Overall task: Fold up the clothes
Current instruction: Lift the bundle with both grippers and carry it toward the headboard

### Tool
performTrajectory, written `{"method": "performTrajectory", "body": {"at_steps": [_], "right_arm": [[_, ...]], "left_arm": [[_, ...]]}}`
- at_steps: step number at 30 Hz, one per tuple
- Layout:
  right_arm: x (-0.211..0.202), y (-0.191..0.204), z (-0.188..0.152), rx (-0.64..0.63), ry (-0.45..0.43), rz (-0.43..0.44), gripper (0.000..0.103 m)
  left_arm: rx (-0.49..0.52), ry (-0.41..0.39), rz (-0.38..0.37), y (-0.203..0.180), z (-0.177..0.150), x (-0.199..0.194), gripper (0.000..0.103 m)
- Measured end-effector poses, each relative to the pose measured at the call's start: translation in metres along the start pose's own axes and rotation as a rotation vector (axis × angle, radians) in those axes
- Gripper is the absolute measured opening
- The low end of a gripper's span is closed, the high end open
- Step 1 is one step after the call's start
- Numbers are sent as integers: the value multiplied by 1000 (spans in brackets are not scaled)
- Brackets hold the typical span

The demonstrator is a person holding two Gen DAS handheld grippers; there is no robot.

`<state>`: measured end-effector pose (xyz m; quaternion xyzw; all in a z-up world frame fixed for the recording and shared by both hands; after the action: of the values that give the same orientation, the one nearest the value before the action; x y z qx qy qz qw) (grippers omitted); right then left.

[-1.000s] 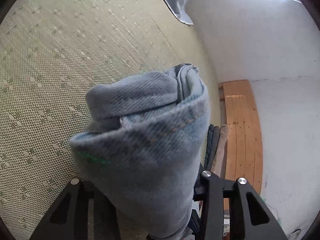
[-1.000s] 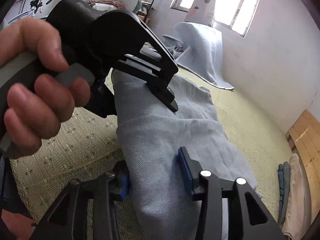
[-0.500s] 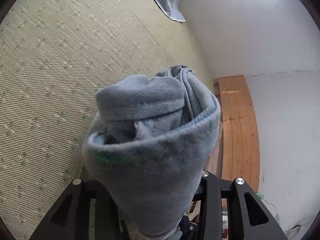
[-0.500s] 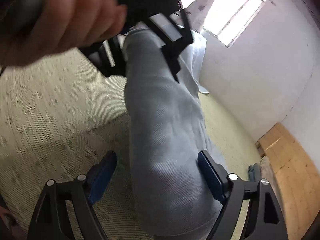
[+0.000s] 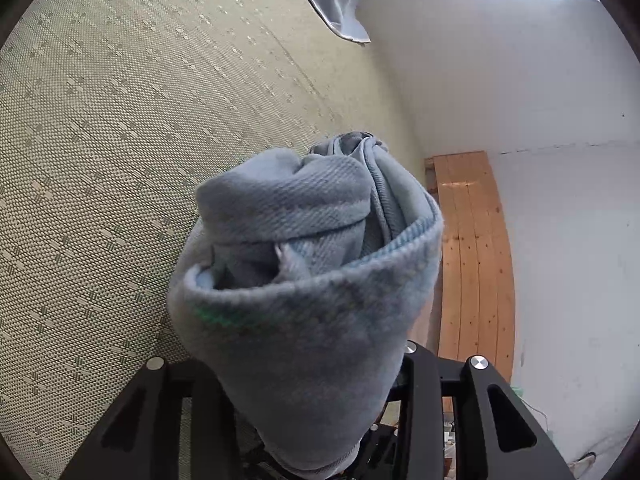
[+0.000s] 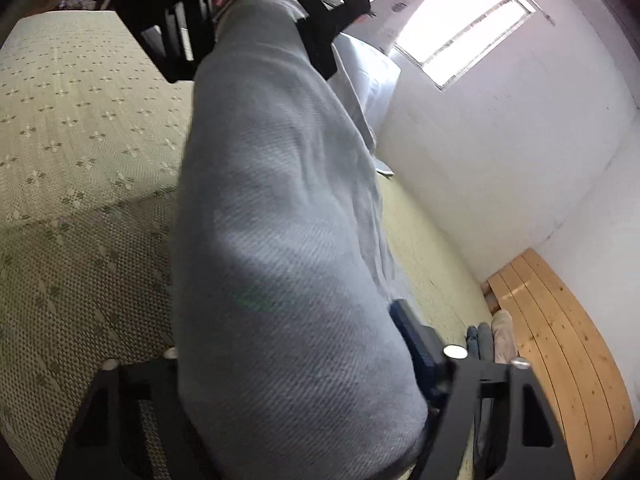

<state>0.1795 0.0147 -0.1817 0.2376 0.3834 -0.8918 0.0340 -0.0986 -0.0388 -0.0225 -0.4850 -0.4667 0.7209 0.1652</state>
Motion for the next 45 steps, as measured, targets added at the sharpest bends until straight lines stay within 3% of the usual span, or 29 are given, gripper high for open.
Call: {"method": "performTrajectory", "body": {"at_steps": [3, 6, 12, 24, 31, 42, 44, 45], "right_arm": [[3, -5, 3, -3, 7, 52, 54], [1, -18, 6, 16, 12, 90, 46], [-9, -49, 10, 19, -11, 59, 41], [-37, -123, 10, 63, -48, -37, 39], [-65, -189, -13, 122, -58, -140, 39], [-100, -317, -63, 204, -20, -352, 39], [-105, -341, -74, 215, -7, -393, 39], [-107, -354, -79, 221, -1, -414, 39]], "left_arm": [[9, -4, 3, -3, 5, 2, 39], [44, -10, -11, -13, 8, 3, 37], [171, -11, -38, -51, 11, 3, 36], [306, -20, -109, -141, 12, 14, 35], [427, 17, -163, -229, 1, 40, 35], [591, 134, -275, -373, -24, 117, 35], [622, 161, -290, -414, -82, 159, 35], [638, 177, -299, -433, -85, 174, 35]]}}
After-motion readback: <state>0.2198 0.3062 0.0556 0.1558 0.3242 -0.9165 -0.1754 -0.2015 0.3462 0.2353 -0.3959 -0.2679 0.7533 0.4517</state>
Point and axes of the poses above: each gripper's, at about its wrist camera, not at the fingertips, and x roughly the way its jaws point, y to its left, z to its top, the point moved 3 cm from there along x, roughly the way its jaws point, and after that the axes turned 2 degrees about -y, right-handed, at the moved point
